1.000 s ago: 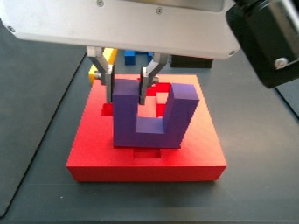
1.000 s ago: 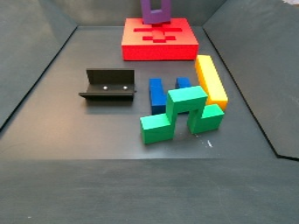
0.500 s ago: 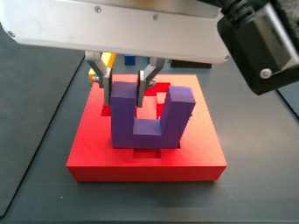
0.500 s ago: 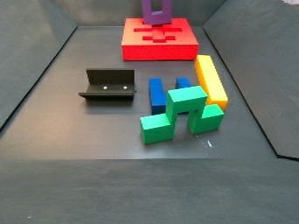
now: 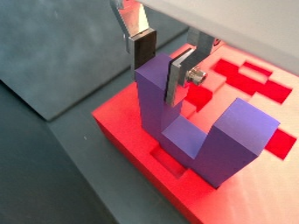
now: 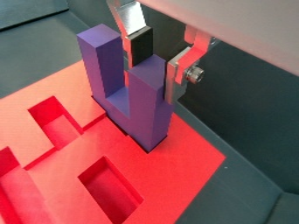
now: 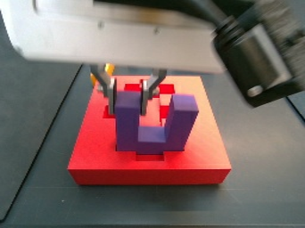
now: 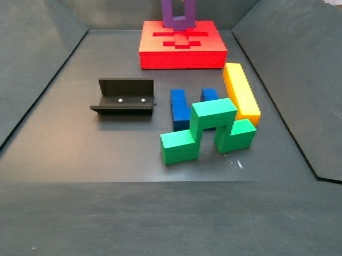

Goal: Pick up the purple object. Move up. Place the purple object on the fixture. Regrasp the purple object. Move to above the board. Insert the purple object.
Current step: Insert the purple object.

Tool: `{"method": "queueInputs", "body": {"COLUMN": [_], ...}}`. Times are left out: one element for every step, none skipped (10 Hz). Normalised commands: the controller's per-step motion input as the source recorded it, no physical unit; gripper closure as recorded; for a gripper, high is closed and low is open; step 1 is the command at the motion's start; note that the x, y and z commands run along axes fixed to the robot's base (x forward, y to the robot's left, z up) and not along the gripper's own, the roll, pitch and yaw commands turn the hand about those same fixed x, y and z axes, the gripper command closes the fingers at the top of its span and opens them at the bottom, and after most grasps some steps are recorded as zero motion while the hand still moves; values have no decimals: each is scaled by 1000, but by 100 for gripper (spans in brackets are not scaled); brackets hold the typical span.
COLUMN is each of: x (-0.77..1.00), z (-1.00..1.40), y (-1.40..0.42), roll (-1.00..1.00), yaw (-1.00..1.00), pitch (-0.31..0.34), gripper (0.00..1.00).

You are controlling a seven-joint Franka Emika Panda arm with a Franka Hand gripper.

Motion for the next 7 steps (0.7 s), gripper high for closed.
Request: {"method": "queueInputs", "body": {"x": [0,0,-40,-51,-31,0,0], "z": [-320,-143,-163,-460,-774,-877,-940], "y": [0,0,0,0,0,0,0], "roll": [-200,-97,-4,109,199,160,100], "yaw": [0,0,0,0,0,0,0], "pitch": [-419,-229,-170,-150,-154,-124,-133], "gripper": [100,100,100,100,100,100,100]}}
